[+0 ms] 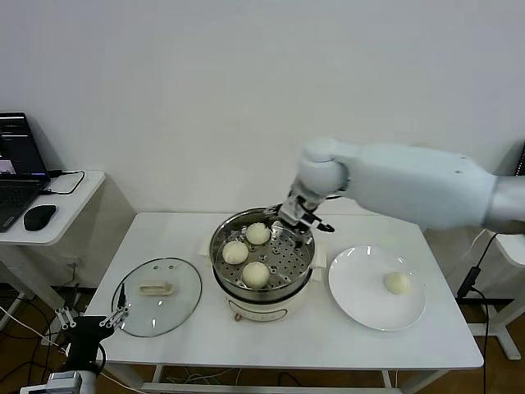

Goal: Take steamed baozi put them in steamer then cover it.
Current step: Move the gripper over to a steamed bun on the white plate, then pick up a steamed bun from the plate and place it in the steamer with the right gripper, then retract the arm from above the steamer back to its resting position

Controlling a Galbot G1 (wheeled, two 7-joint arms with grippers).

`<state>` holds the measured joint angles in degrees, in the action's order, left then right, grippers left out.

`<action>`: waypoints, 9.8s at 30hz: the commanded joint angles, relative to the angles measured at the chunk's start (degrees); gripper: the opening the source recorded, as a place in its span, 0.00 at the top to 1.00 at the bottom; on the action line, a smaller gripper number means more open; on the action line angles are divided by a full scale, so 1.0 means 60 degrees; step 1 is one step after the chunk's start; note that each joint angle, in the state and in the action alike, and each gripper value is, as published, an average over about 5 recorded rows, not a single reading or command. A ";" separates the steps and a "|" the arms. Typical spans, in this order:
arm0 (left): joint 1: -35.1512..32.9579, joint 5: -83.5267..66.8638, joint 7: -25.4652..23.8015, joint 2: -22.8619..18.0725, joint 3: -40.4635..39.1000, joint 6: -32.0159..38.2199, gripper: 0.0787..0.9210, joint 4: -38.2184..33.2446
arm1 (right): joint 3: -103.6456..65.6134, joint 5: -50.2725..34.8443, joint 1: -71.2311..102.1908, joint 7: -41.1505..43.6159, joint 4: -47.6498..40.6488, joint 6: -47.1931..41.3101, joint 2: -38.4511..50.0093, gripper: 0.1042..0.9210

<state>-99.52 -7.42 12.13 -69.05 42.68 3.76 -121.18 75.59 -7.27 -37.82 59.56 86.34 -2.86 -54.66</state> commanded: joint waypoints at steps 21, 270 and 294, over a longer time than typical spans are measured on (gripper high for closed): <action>-0.0105 0.0197 0.0000 0.0156 -0.0178 -0.0027 0.12 0.0068 | -0.4751 0.2530 0.6446 0.0565 -0.1148 -0.1318 0.5017 0.12; 0.6287 1.2719 -0.0768 0.1492 -0.3082 0.0126 0.12 0.7892 | -2.2968 -0.1433 2.2976 -0.7569 0.4222 0.0782 -0.5403 0.12; 0.6710 1.1961 -0.0340 0.1184 -0.3132 0.0725 0.57 0.8971 | -2.2880 -0.1277 2.2727 -0.7521 0.3944 0.0751 -0.5459 0.12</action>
<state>-60.19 65.39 9.02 -61.65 24.00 6.65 -69.71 -61.73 -15.05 98.52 14.40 110.12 1.66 -87.34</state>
